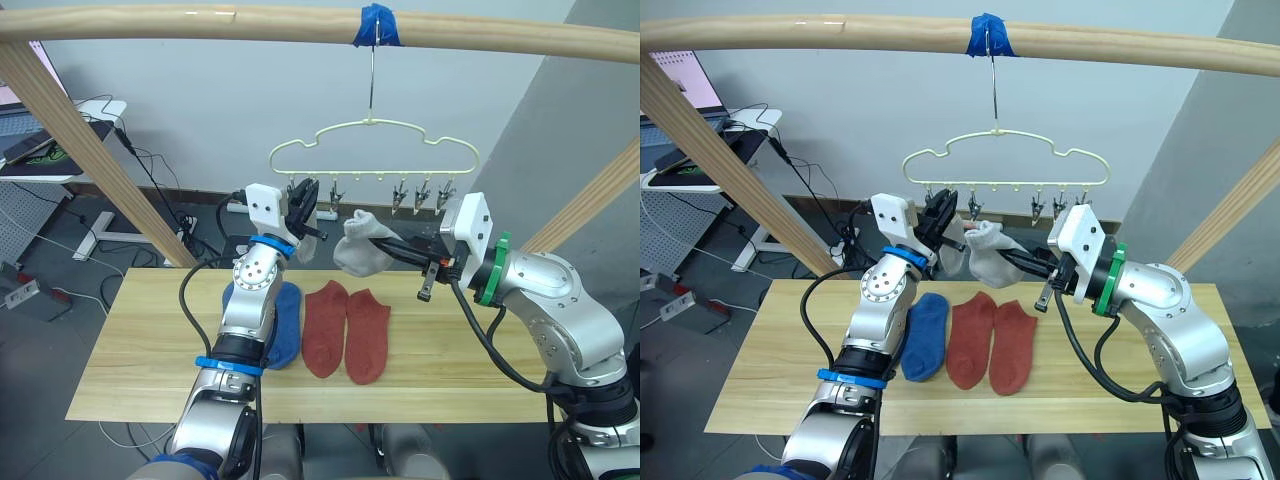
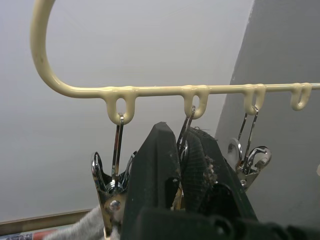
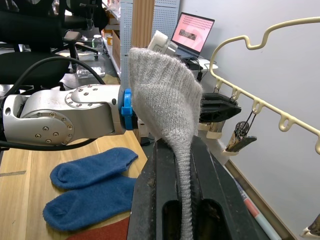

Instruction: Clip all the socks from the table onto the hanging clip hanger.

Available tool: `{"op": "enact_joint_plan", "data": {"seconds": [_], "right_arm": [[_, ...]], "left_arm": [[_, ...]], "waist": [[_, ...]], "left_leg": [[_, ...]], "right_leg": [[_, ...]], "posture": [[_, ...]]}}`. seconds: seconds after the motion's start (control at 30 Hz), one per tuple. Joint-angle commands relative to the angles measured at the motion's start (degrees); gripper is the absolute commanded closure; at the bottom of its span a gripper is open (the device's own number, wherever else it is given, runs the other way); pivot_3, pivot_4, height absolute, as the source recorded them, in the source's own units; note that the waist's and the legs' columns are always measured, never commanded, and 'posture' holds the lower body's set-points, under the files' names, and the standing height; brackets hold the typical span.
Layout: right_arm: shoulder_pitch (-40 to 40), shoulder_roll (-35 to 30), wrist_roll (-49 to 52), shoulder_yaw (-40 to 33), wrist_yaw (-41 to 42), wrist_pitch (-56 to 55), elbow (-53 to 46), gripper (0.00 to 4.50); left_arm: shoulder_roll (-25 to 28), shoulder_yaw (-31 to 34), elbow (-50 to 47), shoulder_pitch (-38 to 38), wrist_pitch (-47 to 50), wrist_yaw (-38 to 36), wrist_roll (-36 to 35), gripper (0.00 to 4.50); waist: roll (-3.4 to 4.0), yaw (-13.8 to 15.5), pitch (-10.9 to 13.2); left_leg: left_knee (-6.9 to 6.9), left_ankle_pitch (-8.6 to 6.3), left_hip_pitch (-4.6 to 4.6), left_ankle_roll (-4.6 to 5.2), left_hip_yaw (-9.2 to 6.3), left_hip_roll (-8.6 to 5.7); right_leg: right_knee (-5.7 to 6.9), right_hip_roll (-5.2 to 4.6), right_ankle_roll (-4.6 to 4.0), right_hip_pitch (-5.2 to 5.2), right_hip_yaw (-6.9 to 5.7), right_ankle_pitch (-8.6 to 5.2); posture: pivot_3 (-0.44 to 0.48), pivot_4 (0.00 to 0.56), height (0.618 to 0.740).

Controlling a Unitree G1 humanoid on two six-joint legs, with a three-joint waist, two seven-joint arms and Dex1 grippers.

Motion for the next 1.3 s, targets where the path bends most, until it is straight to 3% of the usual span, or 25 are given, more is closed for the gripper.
{"op": "enact_joint_plan", "data": {"seconds": [0.03, 0.13, 0.2, 0.27, 0.4, 0.57, 0.73, 0.9, 1.3], "right_arm": [[0.3, -0.1, 0.3, -0.3, -0.3, -0.7, -1.7, 4.5], [0.9, -1.7, -3.4, 2.0, 0.1, -1.6, 0.1, 4.5], [0.8, -5.5, -10.3, 7.6, 2.0, -3.3, 3.8, 4.5], [-0.4, -5.7, -13.7, 10.6, 2.2, -5.3, 8.5, 4.5], [-4.0, -3.4, -19.6, 14.5, 1.7, -11.9, 16.3, 4.5], [-7.2, -0.6, -25.1, 16.4, 0.8, -17.6, 19.6, 4.5], [-7.6, -0.2, -29.7, 17.4, 0.5, -22.2, 19.8, 4.5], [-7.7, -0.2, -36.9, 18.9, -1.7, -27.6, 18.7, 4.5], [-7.7, 0.6, -39.8, 16.4, -3.4, -29.1, 17.9, 4.5]], "left_arm": [[-0.2, -0.2, -2.1, -0.5, -1.2, -0.2, 0.1, 4.37], [0.0, -0.2, -3.2, -0.3, 2.0, -1.2, -0.9, 4.37], [0.1, 1.0, -6.7, -0.2, 13.4, -2.8, -5.9, 4.37], [1.7, 3.4, -12.2, -0.2, 30.8, -5.4, -15.7, 4.37], [4.7, 12.8, -17.5, -1.8, 62.5, -3.2, -36.6, 4.37], [5.4, 24.0, -15.2, -5.4, 82.6, 4.2, -52.1, 4.37], [1.8, 31.2, -13.0, -8.9, 88.1, 14.5, -60.4, 4.37], [-2.2, 36.6, -10.0, -10.8, 87.5, 25.2, -69.8, 4.37], [1.7, 32.7, -8.8, -9.2, 86.8, 26.8, -73.4, 4.37]], "waist": [[0.0, 0.0, 0.0], [0.0, 0.0, 0.0], [0.0, 0.0, 0.0], [0.0, -0.1, 0.0], [0.01, -1.6, 0.0], [0.02, -2.7, 0.0], [0.02, -2.4, 0.0], [0.01, -1.9, 0.0], [0.01, -1.5, 0.0]], "left_leg": [[0.0, 0.0, 0.0, 0.0, 0.0, 0.0], [0.0, 0.0, 0.0, 0.0, 0.0, 0.0], [0.01, 0.0, 0.0, 0.0, 0.0, 0.0], [0.04, 0.0, 0.04, 0.0, 0.0, 0.0], [0.07, 0.01, 0.16, 0.02, -0.02, 0.03], [0.09, 0.04, 0.24, 0.03, -0.08, 0.06], [0.15, 0.03, 0.16, 0.01, -0.1, 0.01], [0.16, 0.04, 0.16, -0.01, -0.09, -0.02], [0.38, 0.07, 0.09, -0.1, -0.08, -0.03]], "right_leg": [[0.0, 0.0, 0.0, 0.0, 0.0, 0.0], [0.0, 0.0, 0.0, 0.0, 0.0, 0.0], [0.0, 0.0, 0.0, 0.0, 0.0, 0.0], [0.02, 0.0, 0.01, 0.04, 0.0, 0.0], [0.21, 0.05, 0.02, 0.05, 0.0, -0.01], [0.3, 0.09, 0.02, 0.11, -0.02, -0.01], [0.21, 0.03, 0.02, 0.14, -0.03, -0.01], [0.21, -0.02, 0.01, 0.14, -0.02, 0.0], [0.24, -0.01, 0.06, 0.13, 0.0, 0.06]], "posture": [[-0.181, 0.216, 0.74], [-0.169, 0.214, 0.74], [-0.164, 0.211, 0.74], [-0.158, 0.211, 0.74], [-0.143, 0.206, 0.74], [-0.134, 0.203, 0.74], [-0.133, 0.202, 0.74], [-0.141, 0.201, 0.74], [-0.155, 0.209, 0.74]]}}
